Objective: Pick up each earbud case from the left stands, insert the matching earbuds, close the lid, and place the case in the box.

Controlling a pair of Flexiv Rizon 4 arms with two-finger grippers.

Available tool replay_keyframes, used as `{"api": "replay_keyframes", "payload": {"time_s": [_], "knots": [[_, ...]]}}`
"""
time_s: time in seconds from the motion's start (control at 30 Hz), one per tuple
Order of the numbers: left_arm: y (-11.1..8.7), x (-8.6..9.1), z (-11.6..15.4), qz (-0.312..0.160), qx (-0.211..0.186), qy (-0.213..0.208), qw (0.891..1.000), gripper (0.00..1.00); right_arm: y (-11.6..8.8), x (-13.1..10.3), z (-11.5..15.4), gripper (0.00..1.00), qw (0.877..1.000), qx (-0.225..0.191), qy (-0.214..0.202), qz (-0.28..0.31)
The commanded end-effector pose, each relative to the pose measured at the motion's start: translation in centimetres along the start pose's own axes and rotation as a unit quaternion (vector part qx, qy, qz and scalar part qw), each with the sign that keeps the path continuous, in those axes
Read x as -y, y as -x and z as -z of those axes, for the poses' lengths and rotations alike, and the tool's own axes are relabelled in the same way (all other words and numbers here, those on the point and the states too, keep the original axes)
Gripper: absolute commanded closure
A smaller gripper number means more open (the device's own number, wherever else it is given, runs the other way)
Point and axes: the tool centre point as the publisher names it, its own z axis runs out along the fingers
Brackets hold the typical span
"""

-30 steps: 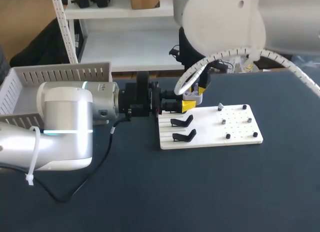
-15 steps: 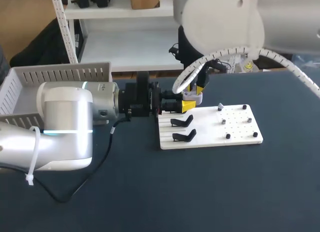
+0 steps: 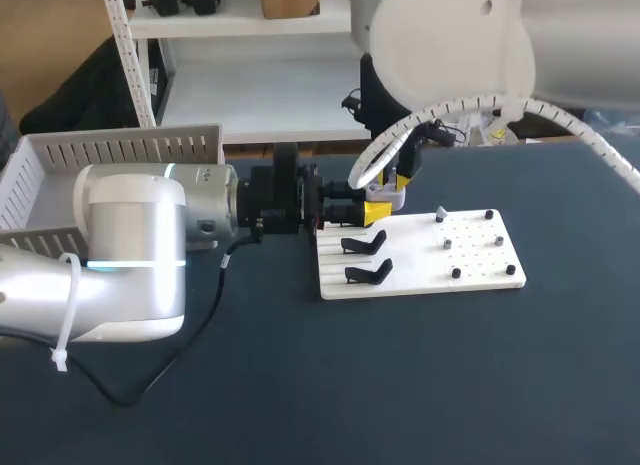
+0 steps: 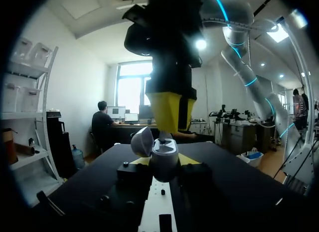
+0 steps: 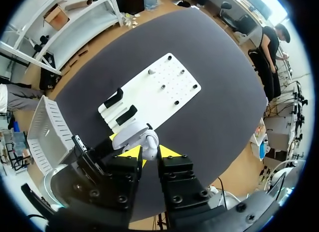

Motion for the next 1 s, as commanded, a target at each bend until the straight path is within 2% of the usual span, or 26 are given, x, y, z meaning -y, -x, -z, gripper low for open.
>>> {"api": "replay_keyframes", "payload": {"time_s": [0.03, 0.7, 0.8, 0.83, 0.9, 1.0], "knots": [[-0.06, -0.03, 0.01, -0.001, 0.002, 0.001, 1.000, 1.00, -0.01, 0.14, -0.36, 1.00, 1.000, -0.001, 0.000, -0.002], [-0.06, -0.03, 0.01, -0.001, 0.002, 0.001, 1.000, 1.00, 0.17, -0.05, -0.87, 1.00, 1.000, -0.013, -0.003, -0.003], [-0.06, -0.03, 0.01, -0.001, 0.002, 0.001, 1.000, 1.00, 0.22, -0.15, -0.84, 0.91, 1.000, -0.014, -0.003, -0.002], [-0.06, -0.03, 0.01, -0.001, 0.002, 0.001, 1.000, 1.00, 0.22, -0.18, -0.83, 0.95, 1.000, -0.014, -0.003, -0.002], [-0.06, -0.03, 0.01, -0.001, 0.002, 0.001, 1.000, 1.00, 0.26, -0.27, -0.79, 0.96, 1.000, -0.014, -0.003, -0.002], [-0.06, -0.03, 0.01, -0.001, 0.002, 0.001, 1.000, 1.00, 0.30, -0.30, -0.80, 0.91, 1.000, -0.015, -0.003, -0.001]]}}
